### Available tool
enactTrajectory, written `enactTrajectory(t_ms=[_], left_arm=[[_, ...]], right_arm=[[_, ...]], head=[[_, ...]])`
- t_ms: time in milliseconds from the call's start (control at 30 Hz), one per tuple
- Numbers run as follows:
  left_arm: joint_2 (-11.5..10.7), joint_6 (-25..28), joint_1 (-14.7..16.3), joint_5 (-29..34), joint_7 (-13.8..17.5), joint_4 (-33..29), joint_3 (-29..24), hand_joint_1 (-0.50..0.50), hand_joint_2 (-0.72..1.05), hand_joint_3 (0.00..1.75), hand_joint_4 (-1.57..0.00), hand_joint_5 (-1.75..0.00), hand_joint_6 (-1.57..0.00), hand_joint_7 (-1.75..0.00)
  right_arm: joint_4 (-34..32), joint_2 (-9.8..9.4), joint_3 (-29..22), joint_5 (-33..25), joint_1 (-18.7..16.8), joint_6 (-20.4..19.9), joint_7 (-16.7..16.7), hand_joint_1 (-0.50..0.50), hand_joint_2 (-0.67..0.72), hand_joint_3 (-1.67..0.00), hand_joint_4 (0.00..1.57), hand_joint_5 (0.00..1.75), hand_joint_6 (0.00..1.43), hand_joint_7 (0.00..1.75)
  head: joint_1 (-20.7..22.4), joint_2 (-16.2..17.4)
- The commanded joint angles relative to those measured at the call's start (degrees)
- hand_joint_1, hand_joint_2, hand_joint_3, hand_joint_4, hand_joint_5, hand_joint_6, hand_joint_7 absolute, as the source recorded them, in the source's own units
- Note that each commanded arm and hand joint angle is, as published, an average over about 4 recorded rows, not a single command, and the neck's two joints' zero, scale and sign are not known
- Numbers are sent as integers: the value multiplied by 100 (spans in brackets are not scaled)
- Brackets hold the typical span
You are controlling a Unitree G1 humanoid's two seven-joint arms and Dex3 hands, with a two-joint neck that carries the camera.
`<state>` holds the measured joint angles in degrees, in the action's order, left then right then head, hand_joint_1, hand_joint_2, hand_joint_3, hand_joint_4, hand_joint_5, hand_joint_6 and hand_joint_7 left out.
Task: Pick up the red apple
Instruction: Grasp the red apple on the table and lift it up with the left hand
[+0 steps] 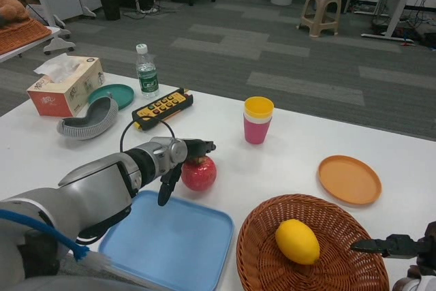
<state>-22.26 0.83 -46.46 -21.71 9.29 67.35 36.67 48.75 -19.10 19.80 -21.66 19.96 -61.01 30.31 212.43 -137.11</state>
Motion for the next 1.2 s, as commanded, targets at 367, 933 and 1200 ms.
enactTrajectory(t_ms=[367, 933, 1200], left_arm=[[319, 0, 139, 205, -294, 130, -560, -50, 74, 4, 0, -31, 0, -14], [271, 93, 141, 290, -376, 538, -116, -50, 105, 9, 0, -38, 0, -17], [267, 93, 141, 677, -376, 587, 244, -50, 105, 9, 0, -41, -7, -40]], right_arm=[[-27, -50, -7, -40, -63, -40, 1, 38, 72, 0, 0, 0, 0, 0], [-23, -50, -2, -40, -63, -42, 1, 38, 72, 0, 0, 0, 0, 0], [-14, -50, 11, -45, -63, -42, 1, 38, 72, 0, 0, 0, 0, 0]], head=[[0, 26], [37, 54], [44, 60]])
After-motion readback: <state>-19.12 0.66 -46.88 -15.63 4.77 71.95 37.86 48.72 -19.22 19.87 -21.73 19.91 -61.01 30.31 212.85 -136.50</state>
